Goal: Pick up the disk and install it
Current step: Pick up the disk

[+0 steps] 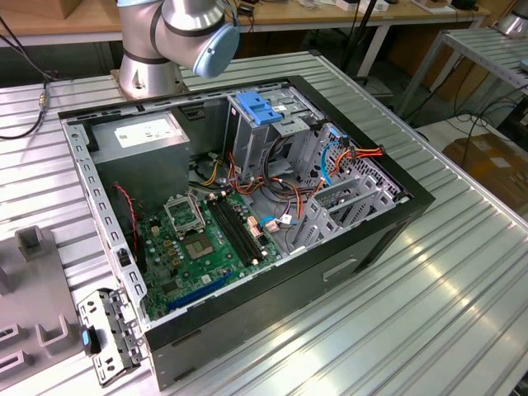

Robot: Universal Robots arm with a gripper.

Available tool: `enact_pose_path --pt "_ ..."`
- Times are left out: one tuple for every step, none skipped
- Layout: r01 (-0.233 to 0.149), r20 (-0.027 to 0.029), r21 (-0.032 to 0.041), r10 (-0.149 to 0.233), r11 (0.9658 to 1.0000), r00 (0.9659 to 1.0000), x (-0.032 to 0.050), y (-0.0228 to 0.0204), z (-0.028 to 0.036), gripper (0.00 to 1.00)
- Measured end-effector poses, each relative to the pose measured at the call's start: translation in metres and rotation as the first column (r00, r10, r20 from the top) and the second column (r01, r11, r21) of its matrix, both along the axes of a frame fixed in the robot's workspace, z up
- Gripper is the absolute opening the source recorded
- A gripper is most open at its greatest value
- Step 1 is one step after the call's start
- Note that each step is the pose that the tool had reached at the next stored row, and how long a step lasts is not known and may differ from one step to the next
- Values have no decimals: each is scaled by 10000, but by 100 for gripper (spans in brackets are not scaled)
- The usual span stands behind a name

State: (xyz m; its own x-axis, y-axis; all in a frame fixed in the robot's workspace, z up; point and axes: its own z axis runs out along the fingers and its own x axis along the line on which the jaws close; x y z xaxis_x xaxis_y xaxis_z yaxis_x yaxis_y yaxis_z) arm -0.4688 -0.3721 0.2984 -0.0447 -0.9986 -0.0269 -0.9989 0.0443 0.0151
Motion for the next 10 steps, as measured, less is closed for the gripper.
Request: enact_pose_path --pt "0 1 0 0 10000 10000 0 0 -6 51" --pt "0 1 0 0 10000 10000 0 0 -10 51" --pt "0 3 0 0 10000 10000 -1 0 -15 51" --pt "0 13 0 0 10000 10000 -1 0 -20 51" --pt "0 24 0 0 10000 10000 -1 -1 -23 51" --pt "1 34 1 -1 10000 10000 -2 -2 -26 51" --pt "1 43 0 -1 10000 10000 -1 -2 -27 51" --pt "1 47 0 -1 10000 10000 -1 -3 -28 51" --pt "0 49 0 0 10000 10000 -2 -5 -28 51" --pt "0 50 0 0 10000 10000 -2 -8 -29 51"
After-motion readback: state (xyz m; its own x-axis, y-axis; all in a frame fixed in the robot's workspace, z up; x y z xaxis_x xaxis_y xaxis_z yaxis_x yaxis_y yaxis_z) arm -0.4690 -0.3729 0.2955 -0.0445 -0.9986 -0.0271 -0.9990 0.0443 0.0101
